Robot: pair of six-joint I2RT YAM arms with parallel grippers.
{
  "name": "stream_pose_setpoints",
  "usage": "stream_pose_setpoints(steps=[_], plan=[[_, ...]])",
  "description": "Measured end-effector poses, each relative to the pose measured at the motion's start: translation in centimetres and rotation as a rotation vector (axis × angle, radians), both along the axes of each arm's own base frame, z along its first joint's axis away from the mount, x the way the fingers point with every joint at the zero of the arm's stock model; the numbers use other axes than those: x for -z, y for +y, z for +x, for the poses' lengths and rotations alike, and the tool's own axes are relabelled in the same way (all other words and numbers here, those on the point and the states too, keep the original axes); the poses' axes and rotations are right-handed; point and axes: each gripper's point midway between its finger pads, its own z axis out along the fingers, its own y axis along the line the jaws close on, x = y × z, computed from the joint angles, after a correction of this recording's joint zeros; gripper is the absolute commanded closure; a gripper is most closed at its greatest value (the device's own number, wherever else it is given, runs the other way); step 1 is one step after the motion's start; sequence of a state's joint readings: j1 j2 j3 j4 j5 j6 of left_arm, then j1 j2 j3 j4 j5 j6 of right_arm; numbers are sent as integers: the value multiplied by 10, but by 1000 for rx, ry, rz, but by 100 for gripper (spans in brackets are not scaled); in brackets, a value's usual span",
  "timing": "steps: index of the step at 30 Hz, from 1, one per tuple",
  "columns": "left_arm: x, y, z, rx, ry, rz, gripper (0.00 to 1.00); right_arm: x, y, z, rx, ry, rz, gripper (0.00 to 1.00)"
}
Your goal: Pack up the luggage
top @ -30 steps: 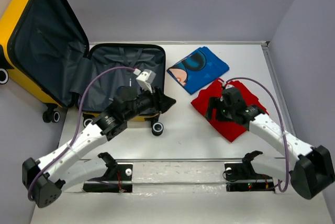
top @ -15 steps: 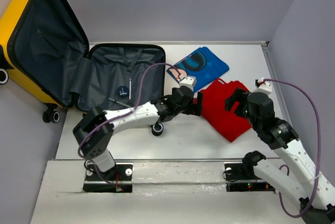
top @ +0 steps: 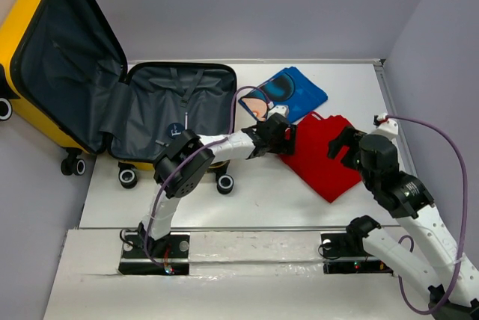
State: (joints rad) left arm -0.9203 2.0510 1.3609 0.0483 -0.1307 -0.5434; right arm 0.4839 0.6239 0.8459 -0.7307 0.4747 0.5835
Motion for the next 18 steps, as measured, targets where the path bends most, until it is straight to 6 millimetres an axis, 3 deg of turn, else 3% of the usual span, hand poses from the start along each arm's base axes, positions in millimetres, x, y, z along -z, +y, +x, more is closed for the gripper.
stream_pose_setpoints(steps=[3,5,8,9,10,14,18], plan=[[-1,-6,8,5,0,-29,1,7,0,1,1,18,-8,7],[-1,-13,11,20,0,-59,7,13,0,2,10,34,-14,8],[-3,-22,14,32,-1,-107,51,25,0,4,30,64,-20,10],[-2,-24,15,40,-3,-112,79,31,0,7,40,82,-21,11],[-1,-26,14,47,2,-128,94,36,1,11,50,98,-20,12],[-1,-29,10,61,2,-209,94,58,1,22,84,169,-36,12],[0,-10,-2,46,9,-262,94,72,-13,27,142,213,-33,11]])
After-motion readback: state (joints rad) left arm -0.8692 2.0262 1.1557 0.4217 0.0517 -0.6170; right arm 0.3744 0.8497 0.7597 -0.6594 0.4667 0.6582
